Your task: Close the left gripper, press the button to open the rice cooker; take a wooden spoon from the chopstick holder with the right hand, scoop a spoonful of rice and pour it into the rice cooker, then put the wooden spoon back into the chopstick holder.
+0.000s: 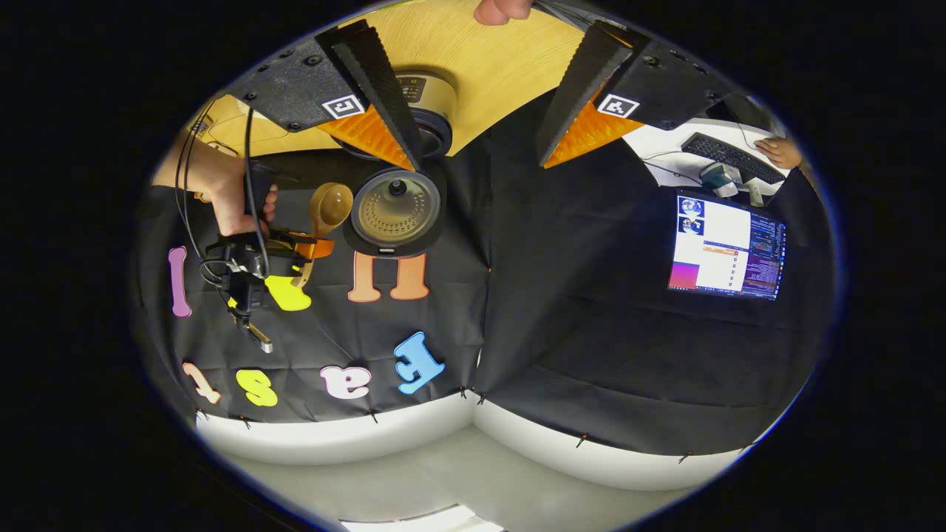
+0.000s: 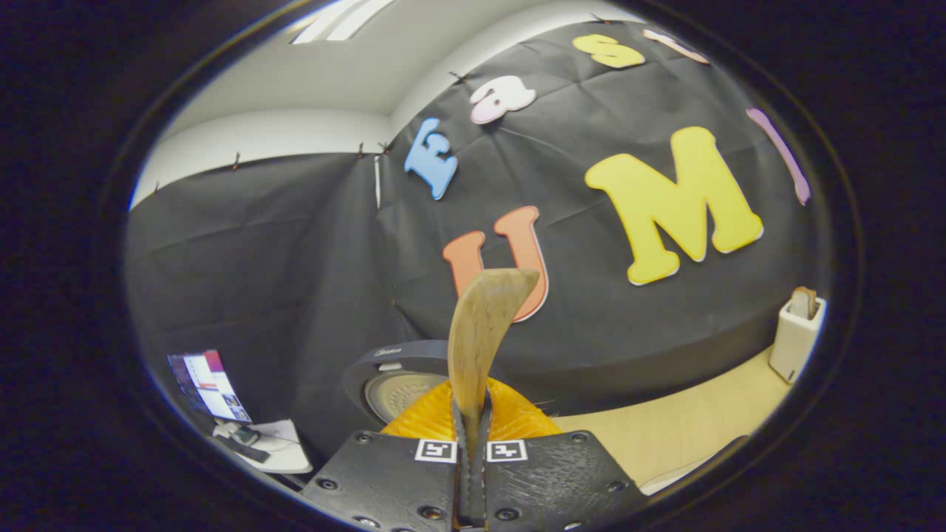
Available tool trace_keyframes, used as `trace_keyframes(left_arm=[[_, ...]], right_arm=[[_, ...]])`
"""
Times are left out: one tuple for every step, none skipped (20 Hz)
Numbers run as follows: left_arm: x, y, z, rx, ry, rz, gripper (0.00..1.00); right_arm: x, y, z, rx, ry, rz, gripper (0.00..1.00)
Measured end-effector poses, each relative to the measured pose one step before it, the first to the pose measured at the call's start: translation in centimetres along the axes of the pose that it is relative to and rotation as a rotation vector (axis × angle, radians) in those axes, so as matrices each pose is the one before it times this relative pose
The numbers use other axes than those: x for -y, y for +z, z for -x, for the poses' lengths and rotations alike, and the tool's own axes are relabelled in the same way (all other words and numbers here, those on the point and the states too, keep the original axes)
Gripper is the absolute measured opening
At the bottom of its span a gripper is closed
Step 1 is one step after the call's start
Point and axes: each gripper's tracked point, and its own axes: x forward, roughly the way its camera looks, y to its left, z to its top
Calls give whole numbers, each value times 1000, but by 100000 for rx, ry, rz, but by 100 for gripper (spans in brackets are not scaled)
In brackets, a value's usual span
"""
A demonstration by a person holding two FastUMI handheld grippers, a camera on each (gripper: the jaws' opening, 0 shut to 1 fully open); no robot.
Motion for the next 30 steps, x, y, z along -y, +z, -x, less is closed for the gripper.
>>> trace_keyframes(left_arm=[[325, 192, -16, 945, -664, 94, 98], [348, 19, -31, 24, -539, 6, 98], [403, 25, 67, 180, -524, -103, 98], [406, 56, 35, 53, -667, -137, 98], [435, -47, -13, 12, -635, 96, 98], [594, 28, 35, 273, -944, 266, 98], [693, -10, -64, 107, -1186, 314, 98], [682, 69, 57, -17, -1165, 116, 98], [797, 71, 82, 210, -1223, 82, 98], [690, -26, 99, 162, -1287, 61, 98], [739, -16, -57, 56, -1444, 8, 98], [868, 6, 71, 143, -1265, -23, 98], [733, 2, -37, 381, -1384, -133, 98], [787, 18, 39, 66, -1429, -221, 98], [773, -62, 21, -166, -1369, -494, 98], [624, -33, 108, 105, -998, -458, 98], [486, -57, -11, -57, -707, -306, 98], [452, -90, 37, -38, -666, -122, 98], [537, -34, -83, 5, -905, -20, 98], [531, -4, 76, -13, -844, -64, 98], [286, -22, 50, 4, -393, 102, 98], [280, -108, 35, -141, -200, 251, 98], [280, -87, -57, -423, -284, 332, 98], [299, -263, -66, -706, -236, 416, 98], [159, -159, -12, -531, -181, 321, 98], [255, -80, 69, -429, -113, 184, 98], [-19, -26, -12, -199, 196, 249, 98], [-33, -82, 32, -246, 207, 554, 98], [143, -20, 44, -184, -170, 723, 98], [353, -44, -39, -465, -556, 338, 98]], right_arm=[[1258, 994, 1294, 723, -575, -5180, 0], [1559, 1164, 1544, 1194, -988, -4521, 0], [1266, 958, 1279, 1156, -1151, -2986, 0], [1373, 1150, 1431, 1203, -1148, -2335, 0], [1583, 917, 1532, 961, -1969, -990, 2], [1874, 864, 1506, 904, -2924, 864, 0], [2076, 986, 1541, 1861, -2828, 1140, 0], [1935, 1009, 1364, 1341, -2917, 1544, 0], [2018, 864, 1220, 1367, -2847, 1324, 0], [2095, 949, 1280, 1531, -2856, 560, 0], [2129, 885, 1168, 1696, -2879, -48, 0], [2149, 961, 941, 1690, -2999, -321, 0], [2007, 996, 782, 1438, -2878, 5, 0], [1916, 658, 621, 1476, -2947, -163, 0], [1825, 309, 253, 1053, -2685, -464, 0], [1431, 407, 296, 540, -1844, -497, 0], [1209, 311, 408, 359, -1445, -544, 0], [1244, 353, 200, 232, -1413, 26, 0], [1280, 254, 118, 458, -1616, 439, 0], [1363, 198, 120, 198, -1877, 1356, 0], [1632, -176, 100, -31, -2163, 1023, 0], [1611, -170, -71, -151, -2029, 141, 0], [1539, -348, -182, -658, -2091, -803, 0], [1536, -396, -145, -702, -1992, -1432, 0], [1392, -596, -218, -1163, -1963, -1255, 0], [1277, -762, -407, -1520, -1984, -419, 0], [1199, -678, -441, -1317, -1641, -32, 0], [868, -559, -513, -1212, -995, 411, 0], [671, -545, -318, -441, 9, 853, 0], [764, -408, -213, 13, -428, 492, 0]])
